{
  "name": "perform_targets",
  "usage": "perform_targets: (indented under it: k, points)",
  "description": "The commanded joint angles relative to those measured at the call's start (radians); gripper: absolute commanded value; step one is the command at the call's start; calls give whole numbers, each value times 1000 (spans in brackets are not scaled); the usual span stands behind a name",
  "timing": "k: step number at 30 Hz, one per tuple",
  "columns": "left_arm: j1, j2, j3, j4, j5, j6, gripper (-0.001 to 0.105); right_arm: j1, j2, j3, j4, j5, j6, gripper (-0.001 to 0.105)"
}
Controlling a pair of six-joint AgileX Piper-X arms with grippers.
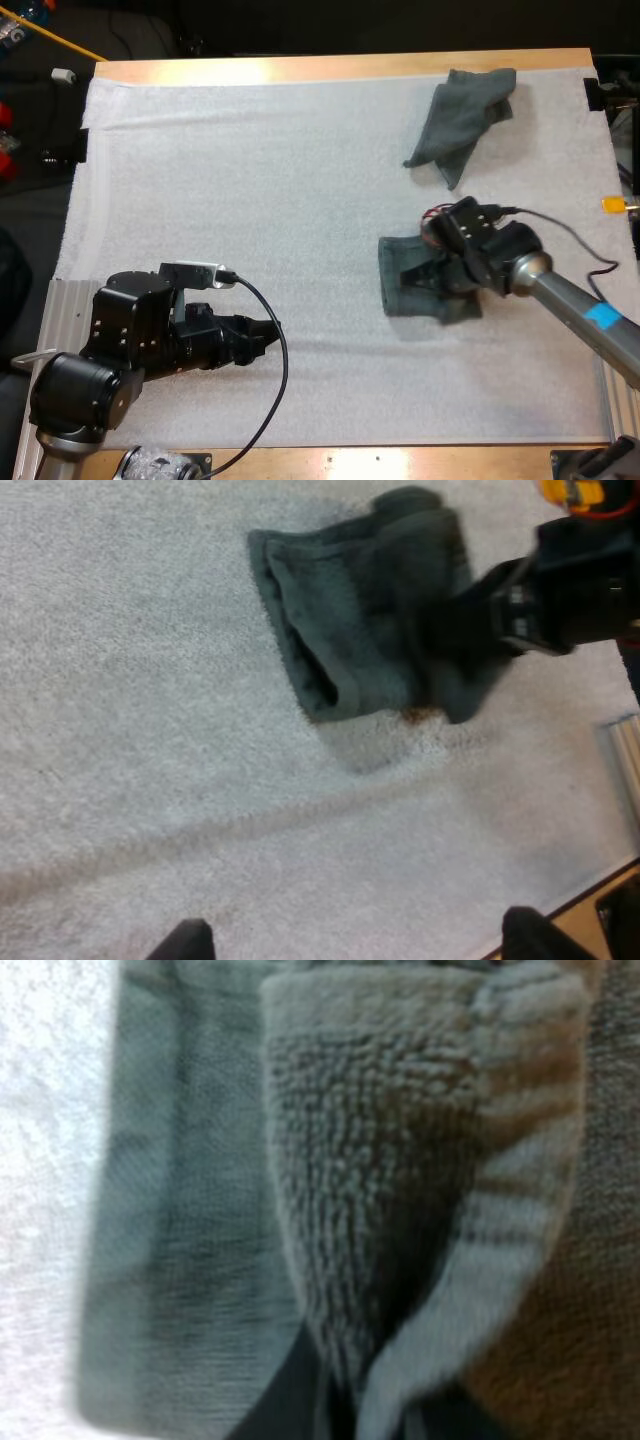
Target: Pick towel from pile, fold and stack
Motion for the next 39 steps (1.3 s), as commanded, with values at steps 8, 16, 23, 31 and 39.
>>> perform_targets:
  k: [8, 16, 23, 31, 39]
  points:
    - [0, -4, -3, -1, 45, -8, 57, 14, 76, -7, -128, -71, 116, 28]
    - [0, -4, -3, -1, 45, -8, 57, 17, 80, -11, -160, -199, 138, 82]
    - [0, -4, -3, -8, 45, -1, 57, 41, 80, -11, -165, -302, 177, 69]
    - [0, -4, -3, -8, 45, -1, 57, 134, 80, -11, -199, -314, 213, 69]
    - [0, -4, -3, -8, 45, -1, 57, 169, 79, -11, -266, -278, 227, 69]
